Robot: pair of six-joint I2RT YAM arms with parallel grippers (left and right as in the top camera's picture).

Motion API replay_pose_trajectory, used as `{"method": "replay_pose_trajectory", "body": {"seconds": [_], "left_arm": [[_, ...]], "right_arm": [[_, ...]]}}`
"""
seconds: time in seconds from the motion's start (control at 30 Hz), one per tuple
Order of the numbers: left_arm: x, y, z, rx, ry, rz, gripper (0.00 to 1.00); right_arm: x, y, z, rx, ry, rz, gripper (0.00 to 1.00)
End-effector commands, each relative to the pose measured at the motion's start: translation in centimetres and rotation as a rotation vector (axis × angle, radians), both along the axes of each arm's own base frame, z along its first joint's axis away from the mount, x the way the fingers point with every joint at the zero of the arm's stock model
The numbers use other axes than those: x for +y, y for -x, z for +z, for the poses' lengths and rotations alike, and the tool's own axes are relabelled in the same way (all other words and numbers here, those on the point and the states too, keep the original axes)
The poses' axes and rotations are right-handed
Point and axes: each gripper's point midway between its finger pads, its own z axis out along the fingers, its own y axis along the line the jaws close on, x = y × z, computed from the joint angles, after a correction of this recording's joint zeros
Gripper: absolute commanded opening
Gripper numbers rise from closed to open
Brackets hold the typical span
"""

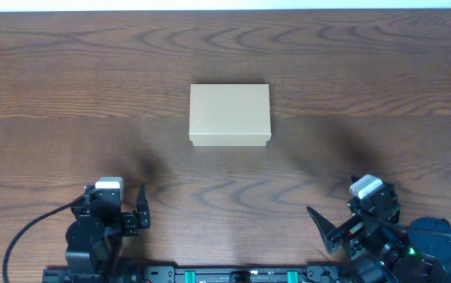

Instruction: Pack container

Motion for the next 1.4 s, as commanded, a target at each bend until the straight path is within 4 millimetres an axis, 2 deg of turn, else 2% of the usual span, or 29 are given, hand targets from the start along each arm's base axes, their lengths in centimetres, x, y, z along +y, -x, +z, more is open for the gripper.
{"method": "replay_pose_trajectory", "body": {"seconds": [0.0, 0.6, 0.77, 1.23, 1.37], "left_arm": [[0.6, -0.3, -0.9, -0.013, -0.01, 0.032, 0.95], [0.9, -0.6, -5.5, 0.05, -0.006, 0.055, 0.95], [0.7, 0.0, -8.1, 0.127, 0.001, 0.043, 0.95], [0.7, 0.1, -8.2, 0.132, 0.001, 0.043, 0.95], [0.7, 0.0, -8.2, 0.132, 0.001, 0.043, 0.95]], "right_arm": [[-0.1, -0.1, -0.2, 0.012, -0.01, -0.017, 0.99], [-0.1, -0.1, -0.2, 0.012, -0.01, -0.017, 0.99], [-0.1, -0.1, -0.2, 0.012, -0.01, -0.017, 0.99], [-0.2, -0.1, -0.2, 0.013, -0.009, -0.018, 0.99], [-1.5, -0.3, -1.1, 0.011, 0.068, -0.068, 0.99]]}}
